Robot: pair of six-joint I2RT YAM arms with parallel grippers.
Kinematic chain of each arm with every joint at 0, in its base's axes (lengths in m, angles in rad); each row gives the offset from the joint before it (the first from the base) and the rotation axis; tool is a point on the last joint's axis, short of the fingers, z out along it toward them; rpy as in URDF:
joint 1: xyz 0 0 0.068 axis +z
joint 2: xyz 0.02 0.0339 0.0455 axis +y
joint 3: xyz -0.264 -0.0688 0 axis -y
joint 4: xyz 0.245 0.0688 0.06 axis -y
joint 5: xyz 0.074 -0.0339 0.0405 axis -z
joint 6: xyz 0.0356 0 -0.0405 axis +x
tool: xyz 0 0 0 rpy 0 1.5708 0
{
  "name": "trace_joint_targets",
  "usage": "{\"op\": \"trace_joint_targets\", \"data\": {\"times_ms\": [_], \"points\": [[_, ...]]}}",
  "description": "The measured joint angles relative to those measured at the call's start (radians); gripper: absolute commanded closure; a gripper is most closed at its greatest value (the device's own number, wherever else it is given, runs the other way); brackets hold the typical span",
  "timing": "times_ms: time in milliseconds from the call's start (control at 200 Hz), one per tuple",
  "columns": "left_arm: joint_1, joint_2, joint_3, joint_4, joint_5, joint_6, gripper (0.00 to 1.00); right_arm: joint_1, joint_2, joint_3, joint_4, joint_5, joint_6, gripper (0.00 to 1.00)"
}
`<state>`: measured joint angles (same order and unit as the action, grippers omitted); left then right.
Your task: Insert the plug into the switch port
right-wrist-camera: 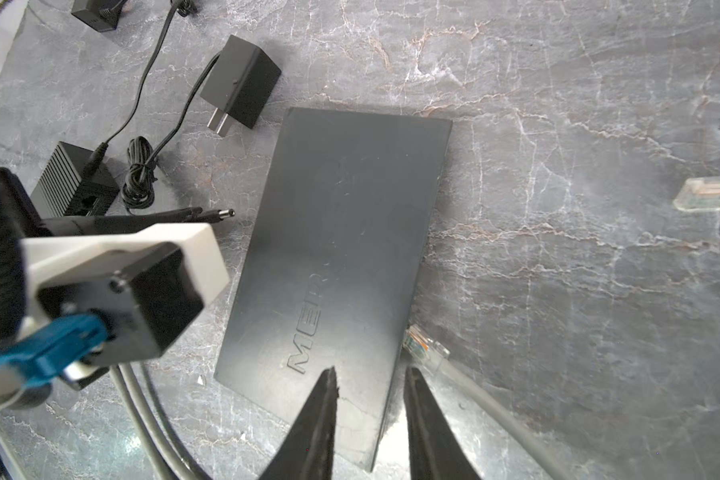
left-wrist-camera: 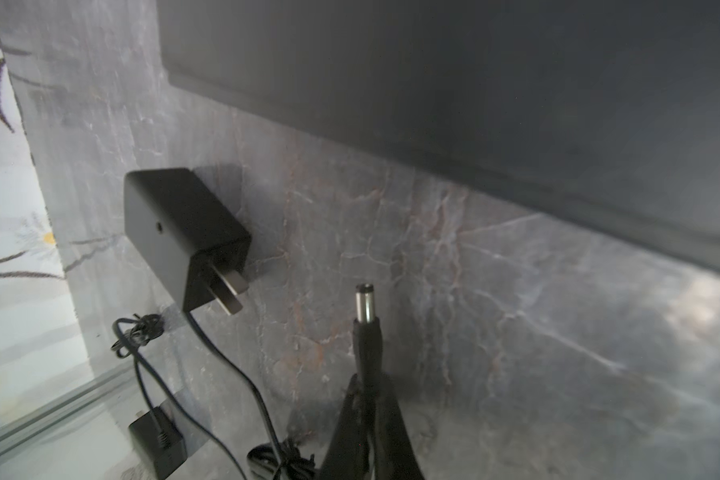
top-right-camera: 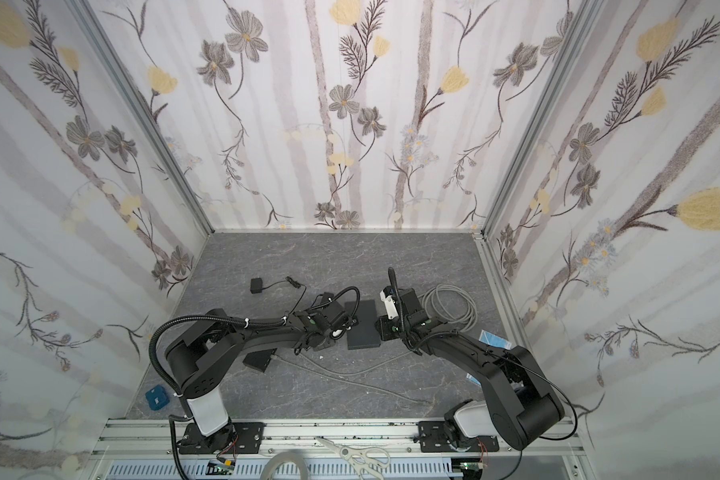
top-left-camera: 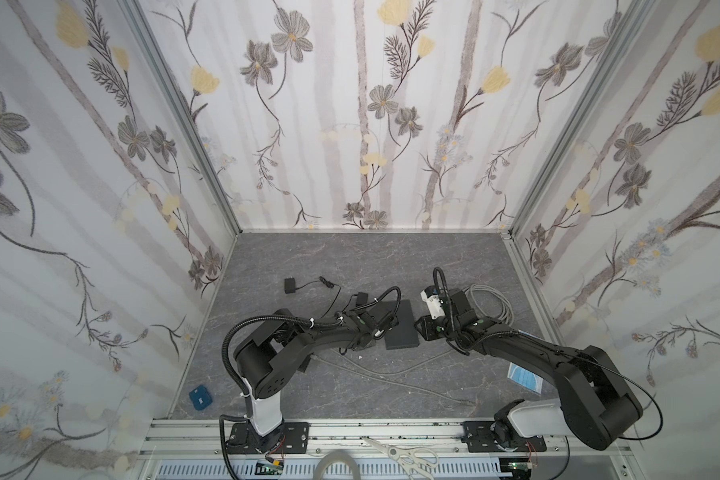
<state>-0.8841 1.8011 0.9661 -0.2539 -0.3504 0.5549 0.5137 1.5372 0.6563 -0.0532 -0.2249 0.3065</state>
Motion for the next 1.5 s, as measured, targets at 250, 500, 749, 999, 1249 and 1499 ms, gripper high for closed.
{"op": "trace_joint_targets", "data": {"times_ms": [250,500,749,999,1249,1499], "points": [[-0.002,-0.042,-0.056,0.079,0.130,0.084,1.00,-0.017,0.012,0.024,-0.029,-0.055,-0.040,0.70],[-0.008,-0.041,-0.050,0.085,0.222,0.165,1.00,-0.030,0.031,0.041,-0.045,-0.094,-0.070,0.70],[-0.011,-0.033,-0.027,0.055,0.266,0.179,1.00,-0.034,0.034,0.041,-0.048,-0.114,-0.080,0.70],[-0.042,-0.029,-0.017,0.023,0.275,0.163,1.00,-0.035,0.082,0.044,-0.050,-0.106,-0.079,0.67],[-0.057,-0.022,-0.006,0.002,0.271,0.121,1.00,-0.044,0.072,0.027,-0.059,-0.050,-0.079,0.64],[-0.071,-0.026,-0.008,-0.005,0.270,0.095,1.00,-0.048,0.039,0.006,-0.071,-0.031,-0.060,0.61]]}}
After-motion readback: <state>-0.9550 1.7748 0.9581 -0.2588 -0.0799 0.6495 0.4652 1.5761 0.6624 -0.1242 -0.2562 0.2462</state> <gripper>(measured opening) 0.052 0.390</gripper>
